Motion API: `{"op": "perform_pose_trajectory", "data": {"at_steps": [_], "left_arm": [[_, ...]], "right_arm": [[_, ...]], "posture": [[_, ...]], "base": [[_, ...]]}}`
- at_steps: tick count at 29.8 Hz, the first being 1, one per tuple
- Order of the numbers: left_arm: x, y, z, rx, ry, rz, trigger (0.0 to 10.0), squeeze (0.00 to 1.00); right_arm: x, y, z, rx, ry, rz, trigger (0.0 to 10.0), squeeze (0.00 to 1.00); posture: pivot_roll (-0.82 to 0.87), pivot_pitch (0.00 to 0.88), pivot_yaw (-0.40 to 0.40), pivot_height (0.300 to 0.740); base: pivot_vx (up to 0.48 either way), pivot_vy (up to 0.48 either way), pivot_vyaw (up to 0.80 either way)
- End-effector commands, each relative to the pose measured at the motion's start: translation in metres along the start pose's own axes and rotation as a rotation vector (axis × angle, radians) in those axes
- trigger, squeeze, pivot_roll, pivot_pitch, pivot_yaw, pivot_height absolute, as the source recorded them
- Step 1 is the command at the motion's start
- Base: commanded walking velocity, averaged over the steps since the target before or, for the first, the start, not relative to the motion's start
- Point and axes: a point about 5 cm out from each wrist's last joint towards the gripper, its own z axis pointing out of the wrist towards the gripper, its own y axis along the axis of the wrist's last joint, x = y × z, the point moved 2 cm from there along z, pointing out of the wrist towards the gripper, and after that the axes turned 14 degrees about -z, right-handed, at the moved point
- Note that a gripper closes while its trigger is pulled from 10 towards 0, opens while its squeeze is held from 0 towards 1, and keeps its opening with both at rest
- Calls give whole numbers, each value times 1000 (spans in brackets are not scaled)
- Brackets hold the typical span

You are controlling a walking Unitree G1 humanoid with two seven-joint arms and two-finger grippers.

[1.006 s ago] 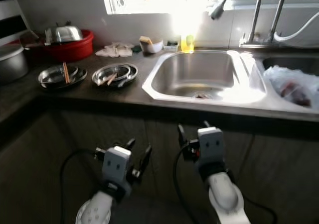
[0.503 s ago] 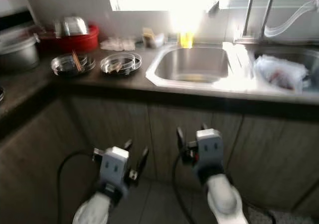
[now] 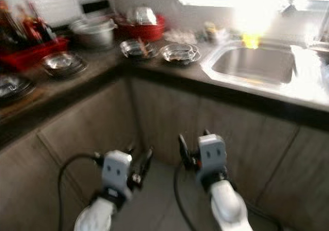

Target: Kitchen organization

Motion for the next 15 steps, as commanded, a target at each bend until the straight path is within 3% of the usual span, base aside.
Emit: {"op": "perform_pose_trajectory", "data": {"at_steps": [1, 8, 15], "left_arm": [[-4, 0, 2, 3, -11, -5, 10000, 0], [-4, 0, 2, 6, -10, -6, 10000, 0], [-5, -1, 3, 9, -11, -9, 10000, 0]], "right_arm": [[-4, -2, 0, 8, -15, -9, 10000, 0], [-5, -2, 1, 8, -15, -8, 10000, 0], [-5, -3, 2, 15, -12, 5, 10000, 0]], "posture": [[28, 2, 20, 740], [26, 3, 22, 740], [27, 4, 18, 740]], "base": [[0, 0, 800], [0, 0, 770], [259, 0, 0]]}}
